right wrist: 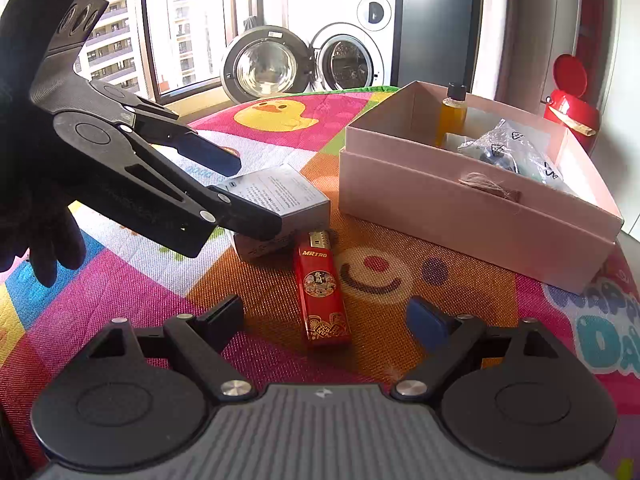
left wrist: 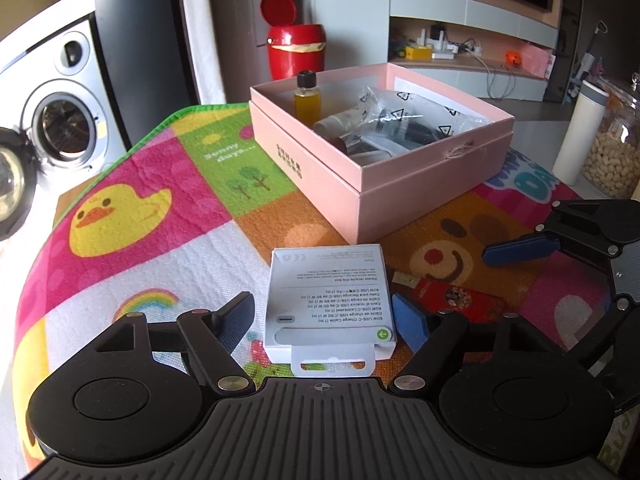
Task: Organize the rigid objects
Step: 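Lift the white charger box with left while right grasps the red lighter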
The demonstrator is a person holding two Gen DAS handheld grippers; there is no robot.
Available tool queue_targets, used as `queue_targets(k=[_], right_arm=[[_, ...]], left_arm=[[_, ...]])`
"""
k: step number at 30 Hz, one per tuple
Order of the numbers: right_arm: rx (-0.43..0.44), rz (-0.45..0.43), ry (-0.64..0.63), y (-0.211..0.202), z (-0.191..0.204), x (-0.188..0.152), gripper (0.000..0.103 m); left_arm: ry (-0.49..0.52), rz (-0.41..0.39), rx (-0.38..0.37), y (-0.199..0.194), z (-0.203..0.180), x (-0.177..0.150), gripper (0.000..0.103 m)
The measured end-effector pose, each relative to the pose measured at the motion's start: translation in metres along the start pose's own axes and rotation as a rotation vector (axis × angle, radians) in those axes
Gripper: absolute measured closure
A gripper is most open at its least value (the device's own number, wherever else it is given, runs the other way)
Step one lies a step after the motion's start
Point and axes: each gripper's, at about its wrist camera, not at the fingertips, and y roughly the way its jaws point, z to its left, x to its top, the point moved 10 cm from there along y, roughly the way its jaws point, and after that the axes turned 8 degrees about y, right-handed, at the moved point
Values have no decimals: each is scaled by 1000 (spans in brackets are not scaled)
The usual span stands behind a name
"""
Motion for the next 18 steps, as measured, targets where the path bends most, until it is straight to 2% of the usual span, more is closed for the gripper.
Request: queue_targets(k=[2, 6, 8, 13, 15, 16, 17, 18], right_arm=[[0, 0, 0, 0, 0, 0, 14], [1, -1, 2, 0, 0, 0, 14], [-5, -6, 6, 0, -1, 2, 18], [-3, -18, 12, 2, -3, 10, 42], [-5, -13, 13, 4, -4, 15, 63], [0, -3, 10, 5, -4, 16, 68], [6, 9, 7, 4, -3, 17, 80], [11, 23, 2, 2, -2, 17, 80]], left_arm=[[-31, 15, -24, 7, -1, -3, 29], [-53, 27, -25, 15, 0, -3, 29], [-71, 37, -31, 15, 1, -3, 29], [-118, 32, -27, 12, 3, -7, 29], [-91, 19, -11, 11, 0, -9, 29], [-52, 4, 4, 10, -3, -11, 29], [-34, -12, 15, 8, -5, -13, 28], [-39, -22, 18, 6, -5, -15, 28]])
